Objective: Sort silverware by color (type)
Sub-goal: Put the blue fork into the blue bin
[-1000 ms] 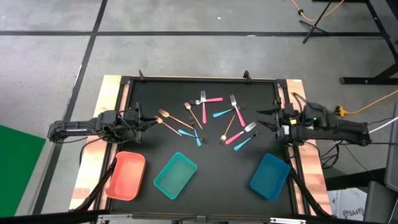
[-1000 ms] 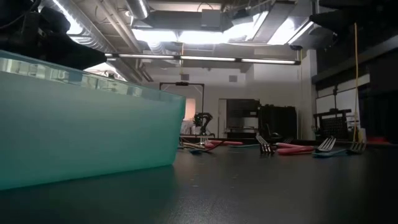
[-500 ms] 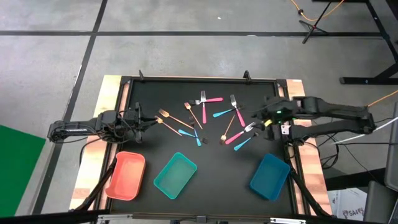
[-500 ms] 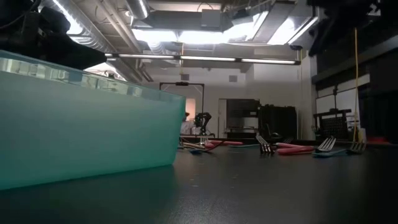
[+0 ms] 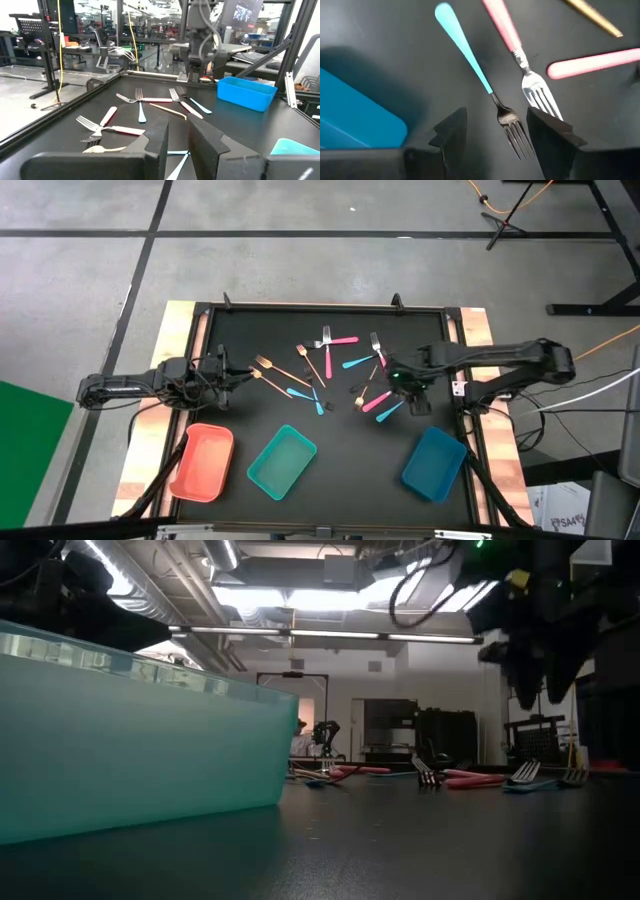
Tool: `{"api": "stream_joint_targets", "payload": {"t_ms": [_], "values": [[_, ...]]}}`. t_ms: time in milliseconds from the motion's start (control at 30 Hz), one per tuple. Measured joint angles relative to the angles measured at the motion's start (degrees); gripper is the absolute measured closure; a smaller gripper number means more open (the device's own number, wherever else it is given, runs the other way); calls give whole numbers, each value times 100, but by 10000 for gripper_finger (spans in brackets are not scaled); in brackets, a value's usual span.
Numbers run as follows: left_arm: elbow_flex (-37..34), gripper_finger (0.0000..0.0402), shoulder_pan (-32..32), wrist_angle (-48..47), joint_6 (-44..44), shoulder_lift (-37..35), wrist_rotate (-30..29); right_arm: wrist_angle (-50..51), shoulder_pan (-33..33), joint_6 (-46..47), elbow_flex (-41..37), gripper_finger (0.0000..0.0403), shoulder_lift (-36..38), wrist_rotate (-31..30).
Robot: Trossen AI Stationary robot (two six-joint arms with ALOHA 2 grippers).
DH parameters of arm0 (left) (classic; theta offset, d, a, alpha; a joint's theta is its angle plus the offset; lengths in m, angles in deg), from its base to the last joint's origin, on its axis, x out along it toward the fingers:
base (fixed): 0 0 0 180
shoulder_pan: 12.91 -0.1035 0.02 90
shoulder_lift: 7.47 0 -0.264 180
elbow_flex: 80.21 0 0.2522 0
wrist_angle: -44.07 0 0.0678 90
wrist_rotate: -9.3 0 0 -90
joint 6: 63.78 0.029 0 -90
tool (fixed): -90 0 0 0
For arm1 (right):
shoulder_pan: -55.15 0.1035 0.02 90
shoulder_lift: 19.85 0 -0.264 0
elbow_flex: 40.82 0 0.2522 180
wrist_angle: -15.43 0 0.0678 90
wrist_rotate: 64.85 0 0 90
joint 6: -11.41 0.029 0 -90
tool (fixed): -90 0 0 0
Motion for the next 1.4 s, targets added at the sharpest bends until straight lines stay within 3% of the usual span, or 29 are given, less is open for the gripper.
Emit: {"api": "stream_joint_targets", "payload": {"t_ms": [467,1400], "values": [[0,339,1,0,0,0,2,-165,0,-547,-2,201,-1323,-11],[2,339,2,0,-2,0,4,-448,0,-534,-2,201,-2419,-202]]}}
